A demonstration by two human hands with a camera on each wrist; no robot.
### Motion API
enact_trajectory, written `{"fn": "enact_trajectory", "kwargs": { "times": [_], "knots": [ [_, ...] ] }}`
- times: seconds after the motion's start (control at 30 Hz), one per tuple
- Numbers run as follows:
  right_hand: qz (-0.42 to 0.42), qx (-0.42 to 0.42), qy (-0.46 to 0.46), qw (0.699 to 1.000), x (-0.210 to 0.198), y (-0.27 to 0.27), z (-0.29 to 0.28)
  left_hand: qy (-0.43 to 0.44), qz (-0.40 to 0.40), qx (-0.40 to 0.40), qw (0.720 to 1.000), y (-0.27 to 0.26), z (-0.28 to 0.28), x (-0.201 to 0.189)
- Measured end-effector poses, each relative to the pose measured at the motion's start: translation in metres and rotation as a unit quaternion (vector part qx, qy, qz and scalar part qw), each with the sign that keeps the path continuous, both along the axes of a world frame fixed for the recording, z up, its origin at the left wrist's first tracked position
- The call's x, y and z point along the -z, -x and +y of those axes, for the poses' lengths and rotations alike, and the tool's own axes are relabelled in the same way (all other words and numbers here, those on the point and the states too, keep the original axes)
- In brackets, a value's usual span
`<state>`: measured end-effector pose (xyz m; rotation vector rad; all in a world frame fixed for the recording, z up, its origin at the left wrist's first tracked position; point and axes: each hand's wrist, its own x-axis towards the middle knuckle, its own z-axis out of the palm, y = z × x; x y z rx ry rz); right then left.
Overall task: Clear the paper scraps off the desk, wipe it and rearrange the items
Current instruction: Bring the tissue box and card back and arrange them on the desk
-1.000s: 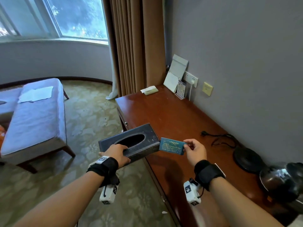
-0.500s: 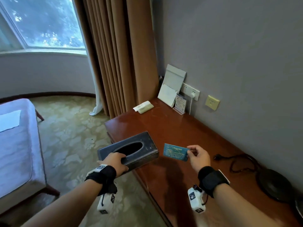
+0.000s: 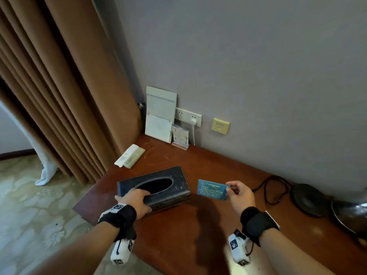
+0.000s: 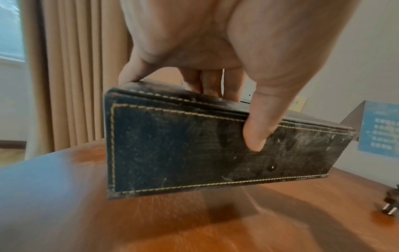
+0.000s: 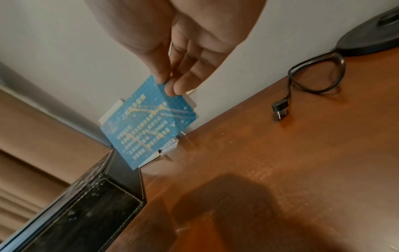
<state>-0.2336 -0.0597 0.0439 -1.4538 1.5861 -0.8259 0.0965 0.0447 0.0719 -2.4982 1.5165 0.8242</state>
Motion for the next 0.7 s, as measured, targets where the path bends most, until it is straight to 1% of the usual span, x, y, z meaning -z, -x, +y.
{"fn": "enact_trajectory", "kwargs": {
  "times": [0.17,0.27,0.37,0.47,0.6,0.7],
  "knots": [
    [0.003,0.046,-0.031,0.998,0.034,-0.023,-0.057,-0.002,-0.018,0.032,0.999,-0.033,-0.068,0.015],
    [-0.005,0.063,-0.073,0.995,0.049,-0.042,-0.079,0.001,-0.023,0.049,0.999,-0.053,-0.1,0.023],
    [-0.016,0.07,-0.088,0.994,0.056,-0.059,-0.095,-0.011,-0.022,0.078,0.997,-0.072,-0.126,0.033],
    [-0.034,0.091,-0.096,0.991,0.064,-0.068,-0.112,-0.025,-0.033,0.139,0.989,-0.093,-0.161,0.053],
    [-0.043,0.142,-0.113,0.982,0.081,-0.073,-0.133,-0.038,-0.053,0.23,0.971,-0.113,-0.205,0.083],
    [-0.049,0.179,-0.116,0.976,0.087,-0.08,-0.147,-0.037,-0.044,0.286,0.957,-0.125,-0.239,0.108]
  ]
}}
